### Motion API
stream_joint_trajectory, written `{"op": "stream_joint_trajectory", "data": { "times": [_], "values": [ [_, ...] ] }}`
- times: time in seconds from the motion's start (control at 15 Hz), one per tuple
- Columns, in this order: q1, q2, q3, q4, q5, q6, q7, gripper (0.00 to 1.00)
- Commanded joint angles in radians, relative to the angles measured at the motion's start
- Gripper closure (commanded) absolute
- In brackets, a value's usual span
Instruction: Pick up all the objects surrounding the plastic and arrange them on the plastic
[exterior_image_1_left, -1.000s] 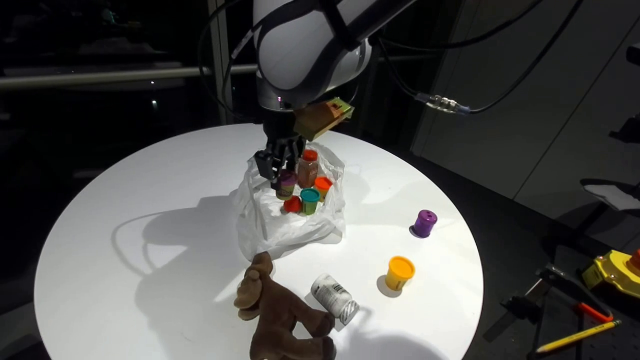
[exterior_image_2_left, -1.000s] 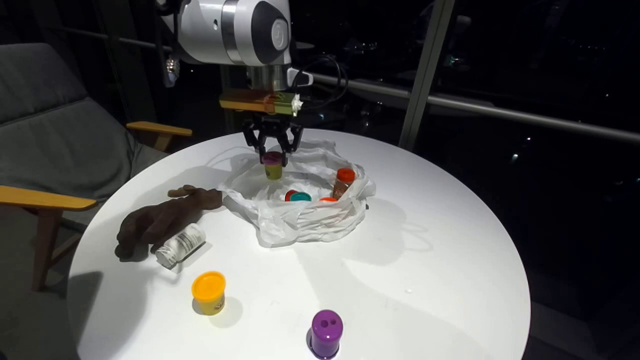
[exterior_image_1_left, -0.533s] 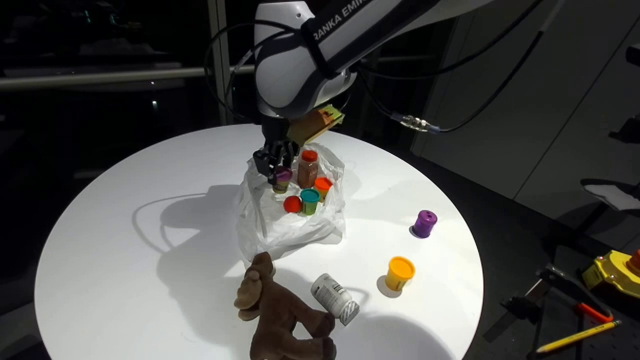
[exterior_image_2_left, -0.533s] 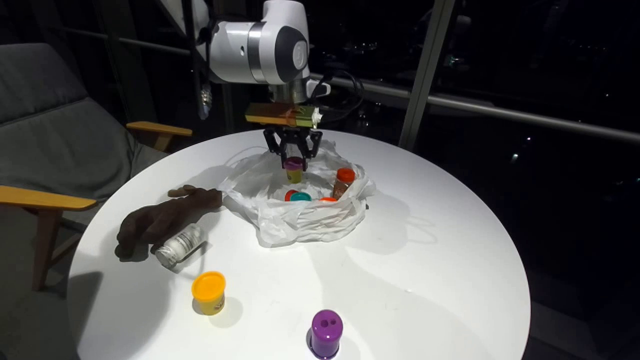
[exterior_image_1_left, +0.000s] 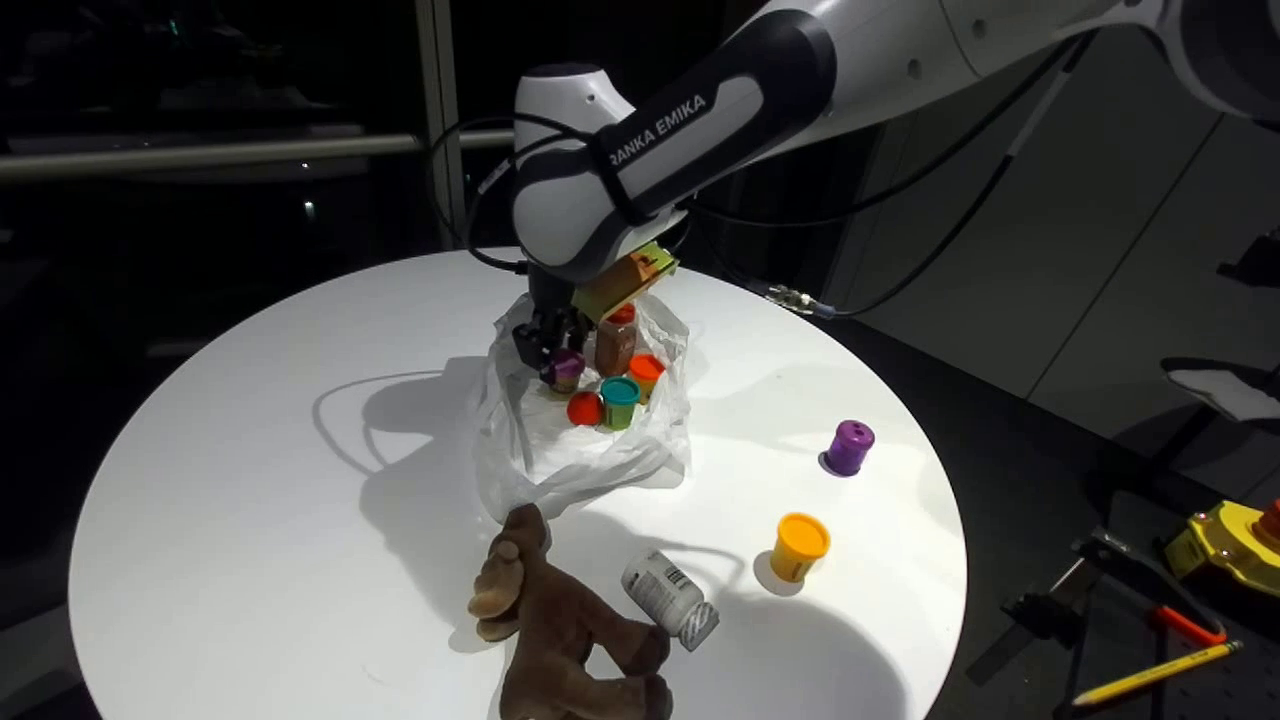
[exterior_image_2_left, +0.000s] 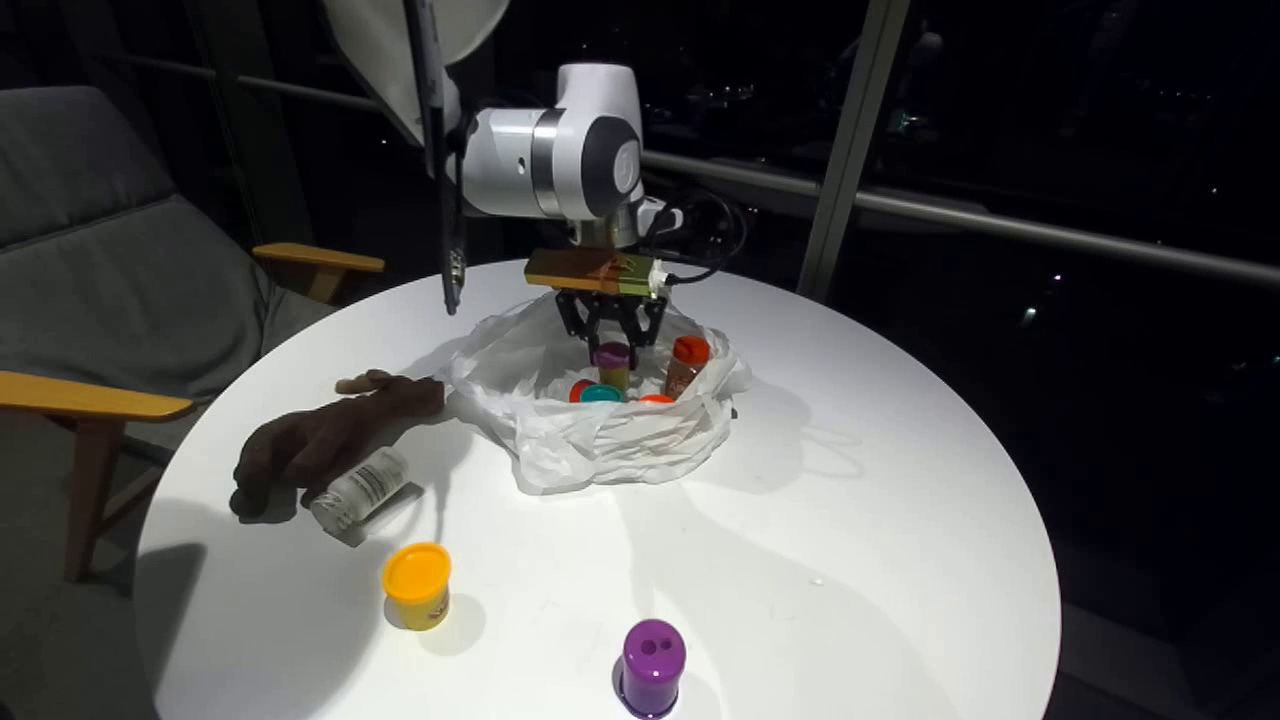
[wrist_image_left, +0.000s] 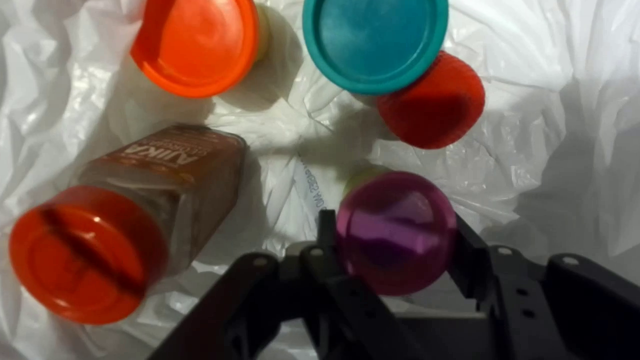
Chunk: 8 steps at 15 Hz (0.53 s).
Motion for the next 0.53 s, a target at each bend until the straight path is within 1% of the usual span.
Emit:
{"op": "stream_joint_trajectory", "data": {
  "times": [0.0, 0.07, 0.13, 0.2, 0.33, 0.47],
  "values": [
    [0.008, 0.052, -0.005, 0.117, 0.004, -0.055, -0.001, 0.20],
    [0.013, 0.043, -0.005, 0.111, 0.002, -0.054, 0.000, 0.15],
    [0.018, 0.028, -0.005, 0.101, 0.000, -0.050, 0.002, 0.06],
    [0.023, -0.001, -0.001, 0.073, 0.001, -0.052, 0.002, 0.01],
    [0.037, -0.071, 0.001, 0.001, 0.002, -0.059, 0.016, 0.00],
    [0.052, -0.167, 0.002, -0.109, -0.005, -0.087, 0.024, 0.00]
  ]
}}
